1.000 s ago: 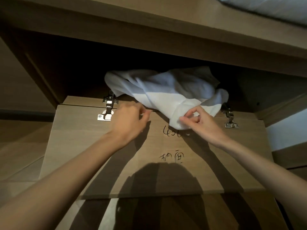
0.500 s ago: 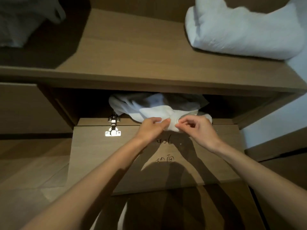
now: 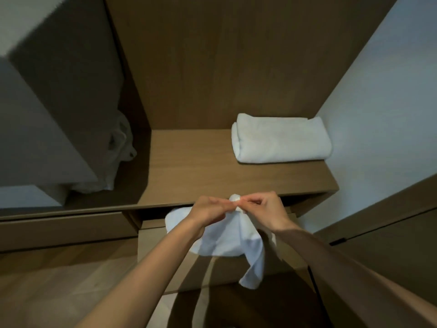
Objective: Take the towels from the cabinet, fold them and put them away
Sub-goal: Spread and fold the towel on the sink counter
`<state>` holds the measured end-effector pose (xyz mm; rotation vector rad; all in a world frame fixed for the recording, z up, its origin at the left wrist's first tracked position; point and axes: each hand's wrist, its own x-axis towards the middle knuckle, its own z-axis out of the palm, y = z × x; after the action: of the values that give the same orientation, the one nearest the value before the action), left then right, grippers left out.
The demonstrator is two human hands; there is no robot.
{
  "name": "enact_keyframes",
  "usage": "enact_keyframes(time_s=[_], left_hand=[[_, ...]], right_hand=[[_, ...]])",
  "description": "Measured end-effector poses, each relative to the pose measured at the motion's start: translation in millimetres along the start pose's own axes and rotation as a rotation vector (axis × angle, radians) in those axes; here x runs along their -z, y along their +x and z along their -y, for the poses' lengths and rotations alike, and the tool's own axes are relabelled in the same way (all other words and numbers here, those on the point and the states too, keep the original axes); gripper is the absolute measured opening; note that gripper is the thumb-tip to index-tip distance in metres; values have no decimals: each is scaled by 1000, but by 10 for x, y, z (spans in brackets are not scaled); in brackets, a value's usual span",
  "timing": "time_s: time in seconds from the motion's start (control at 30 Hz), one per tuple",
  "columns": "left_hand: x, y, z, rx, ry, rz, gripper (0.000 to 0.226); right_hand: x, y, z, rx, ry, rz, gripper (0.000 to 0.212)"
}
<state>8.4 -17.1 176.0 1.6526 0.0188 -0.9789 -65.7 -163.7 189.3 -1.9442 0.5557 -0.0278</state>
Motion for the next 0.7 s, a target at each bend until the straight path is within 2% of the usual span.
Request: enact_keyframes(time_s=[0.2,0.4,0.53,0.7], left_hand=[[81,-1285,-1052,-168,82,-36,28],[220,-2498,-1917,-399,216,-138,26],[320,-3210,-2397,-541,257,-216,23],[472,-3922,-2814,-734,238,-312,21]], right_hand=[[428,-628,1361,33,150,61,9],[897,-1289,2642,70,193,130,17],[1098,-1699,3370,145,218,120,12],[1171,-2071,4093,304,200,58,16]])
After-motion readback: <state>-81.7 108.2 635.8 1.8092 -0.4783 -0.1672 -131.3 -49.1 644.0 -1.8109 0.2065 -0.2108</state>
